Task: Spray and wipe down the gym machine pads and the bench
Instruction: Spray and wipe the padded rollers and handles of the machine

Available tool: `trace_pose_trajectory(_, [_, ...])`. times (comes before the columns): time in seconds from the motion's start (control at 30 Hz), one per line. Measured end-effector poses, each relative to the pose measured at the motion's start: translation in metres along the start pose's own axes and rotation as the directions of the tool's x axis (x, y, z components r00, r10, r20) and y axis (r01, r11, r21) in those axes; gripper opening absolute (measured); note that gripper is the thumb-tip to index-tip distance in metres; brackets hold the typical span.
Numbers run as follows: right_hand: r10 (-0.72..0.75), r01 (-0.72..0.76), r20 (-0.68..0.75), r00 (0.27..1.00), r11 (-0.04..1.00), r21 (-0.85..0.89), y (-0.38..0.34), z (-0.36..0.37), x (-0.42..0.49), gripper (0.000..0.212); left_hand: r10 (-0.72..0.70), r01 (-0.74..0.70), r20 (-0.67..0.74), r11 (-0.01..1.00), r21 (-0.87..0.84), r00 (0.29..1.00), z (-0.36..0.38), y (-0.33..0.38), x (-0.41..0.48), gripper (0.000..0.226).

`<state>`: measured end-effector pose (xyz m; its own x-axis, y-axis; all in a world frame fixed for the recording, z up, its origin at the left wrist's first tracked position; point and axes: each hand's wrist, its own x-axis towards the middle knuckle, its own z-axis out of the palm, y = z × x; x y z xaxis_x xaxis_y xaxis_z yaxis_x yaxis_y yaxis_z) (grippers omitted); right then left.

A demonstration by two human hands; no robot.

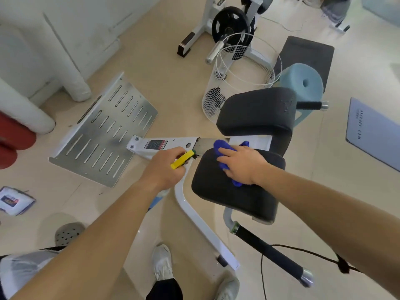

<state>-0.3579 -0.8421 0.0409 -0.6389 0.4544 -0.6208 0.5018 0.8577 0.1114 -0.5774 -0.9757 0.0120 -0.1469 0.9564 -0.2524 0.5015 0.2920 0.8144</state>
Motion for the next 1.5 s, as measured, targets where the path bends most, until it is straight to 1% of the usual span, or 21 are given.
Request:
trace_pose_trajectory(0.1, [0.141, -0.144, 0.037, 0.989, 0.985, 0.091, 0.041, -0.001, -0.065, 0.05, 0.021, -0.021, 0.032, 1.0, 0.003, 0.999, -0.002, 0.013, 0.004, 0.016])
trace_pose_trajectory(0.17, [0.25, -0.251, 0.036, 0.968, 0.936, 0.245, 0.067, 0.005, -0.101, 0.051, 0.033, -0.033, 0.064, 0.999, 0.008, 0.997, -0.002, 0.023, 0.01, 0.01])
trace_pose_trajectory(0.23, [0.371, -0.33, 0.011, 0.929, 0.813, 0.48, 0.087, 0.017, -0.129, 0.042, 0.054, -0.055, 0.093, 0.998, 0.009, 0.994, 0.0, 0.036, 0.018, 0.007])
trace_pose_trajectory(0.3, [0.46, -0.358, 0.023, 0.888, 0.658, 0.663, 0.097, 0.03, -0.149, 0.031, 0.083, -0.087, 0.148, 0.996, 0.025, 0.986, 0.004, 0.048, 0.029, 0.009])
trace_pose_trajectory(0.37, [0.508, -0.353, 0.038, 0.861, 0.542, 0.763, 0.1, 0.039, -0.163, 0.026, 0.086, -0.097, 0.231, 0.995, 0.033, 0.969, 0.007, 0.058, 0.042, 0.012])
trace_pose_trajectory(0.43, [0.544, -0.334, 0.042, 0.838, 0.45, 0.828, 0.1, 0.044, -0.172, 0.027, 0.077, -0.081, 0.316, 0.997, 0.001, 0.946, 0.01, 0.066, 0.054, 0.021])
trace_pose_trajectory(0.47, [0.563, -0.322, 0.036, 0.826, 0.419, 0.849, 0.101, 0.048, -0.177, 0.028, 0.075, -0.079, 0.339, 0.997, -0.001, 0.938, 0.012, 0.072, 0.062, 0.024])
trace_pose_trajectory(0.6, [0.603, -0.261, -0.004, 0.798, 0.352, 0.899, 0.101, 0.058, -0.184, 0.025, 0.086, -0.096, 0.331, 0.995, 0.014, 0.94, 0.017, 0.093, 0.087, 0.028])
trace_pose_trajectory(0.67, [0.616, -0.226, -0.022, 0.787, 0.322, 0.919, 0.102, 0.059, -0.183, 0.024, 0.069, -0.071, 0.373, 0.997, -0.009, 0.925, 0.022, 0.101, 0.097, 0.029])
trace_pose_trajectory(0.73, [0.618, -0.193, -0.03, 0.786, 0.291, 0.937, 0.102, 0.06, -0.18, 0.023, 0.058, -0.065, 0.43, 0.998, 0.001, 0.901, 0.027, 0.11, 0.105, 0.031])
trace_pose_trajectory(0.93, [0.615, -0.154, -0.048, 0.787, 0.271, 0.95, 0.106, 0.057, -0.165, 0.02, -0.013, -0.019, 0.584, 0.999, 0.049, 0.812, 0.029, 0.13, 0.136, 0.038])
trace_pose_trajectory(1.1, [0.614, -0.104, -0.069, 0.787, 0.241, 0.965, 0.114, 0.056, -0.151, 0.02, -0.03, -0.068, 0.634, 0.989, 0.13, 0.772, 0.038, 0.135, 0.154, 0.036])
trace_pose_trajectory(1.2, [0.614, -0.091, -0.064, 0.787, 0.218, 0.972, 0.118, 0.056, -0.15, 0.019, 0.003, -0.102, 0.66, 0.988, 0.112, 0.751, 0.042, 0.139, 0.159, 0.036])
trace_pose_trajectory(1.33, [0.633, -0.06, -0.03, 0.774, 0.121, 0.991, 0.123, 0.062, -0.16, 0.018, 0.023, -0.137, 0.688, 0.984, 0.111, 0.725, 0.047, 0.148, 0.163, 0.034])
trace_pose_trajectory(1.43, [0.624, -0.031, -0.024, 0.781, 0.077, 0.997, 0.125, 0.065, -0.163, 0.019, -0.025, -0.165, 0.71, 0.966, 0.197, 0.704, 0.05, 0.148, 0.165, 0.03])
trace_pose_trajectory(1.5, [0.626, -0.016, -0.033, 0.779, 0.072, 0.997, 0.123, 0.067, -0.158, 0.021, -0.044, -0.156, 0.695, 0.962, 0.222, 0.718, 0.048, 0.144, 0.166, 0.027])
